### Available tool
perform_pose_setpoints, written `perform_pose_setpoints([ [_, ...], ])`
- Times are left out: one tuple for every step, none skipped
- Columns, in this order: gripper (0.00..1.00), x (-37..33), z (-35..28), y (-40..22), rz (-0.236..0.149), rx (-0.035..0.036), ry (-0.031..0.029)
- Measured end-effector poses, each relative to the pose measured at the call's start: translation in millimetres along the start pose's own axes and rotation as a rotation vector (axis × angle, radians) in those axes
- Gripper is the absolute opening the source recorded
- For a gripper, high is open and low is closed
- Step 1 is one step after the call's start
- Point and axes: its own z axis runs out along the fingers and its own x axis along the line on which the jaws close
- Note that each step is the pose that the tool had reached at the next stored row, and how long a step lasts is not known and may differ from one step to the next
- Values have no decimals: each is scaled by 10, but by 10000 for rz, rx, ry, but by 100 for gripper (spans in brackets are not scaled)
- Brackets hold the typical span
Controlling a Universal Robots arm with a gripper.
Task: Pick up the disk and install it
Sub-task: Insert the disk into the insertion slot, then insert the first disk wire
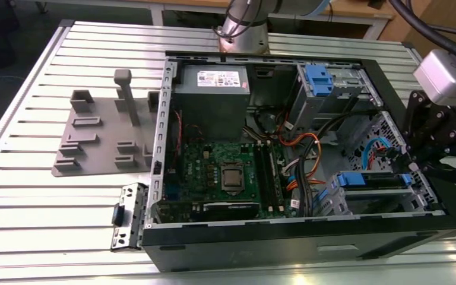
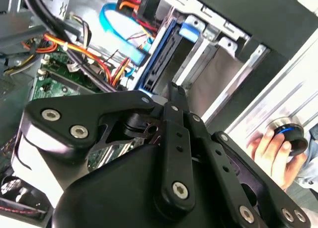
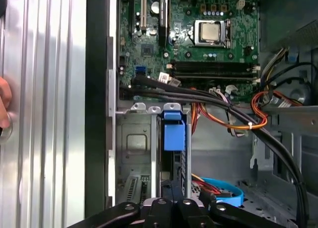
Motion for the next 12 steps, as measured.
perform_pose_setpoints([
  [10,-1,5,-20,0,-2,2],
  [10,-3,6,-35,0,-3,1],
  [10,-6,5,-47,-1,-3,3],
  [10,-7,6,-55,0,-2,3],
  [10,-7,7,-60,-1,-2,1],
  [10,-7,7,-61,1,-3,2],
  [10,-7,7,-61,1,-2,1],
  [10,-7,7,-61,1,-3,1],
  [10,-7,6,-62,0,-3,1],
  [10,-7,6,-63,0,-2,1],
  [10,-7,6,-62,0,-2,1],
  [10,-7,7,-63,0,-2,1],
])
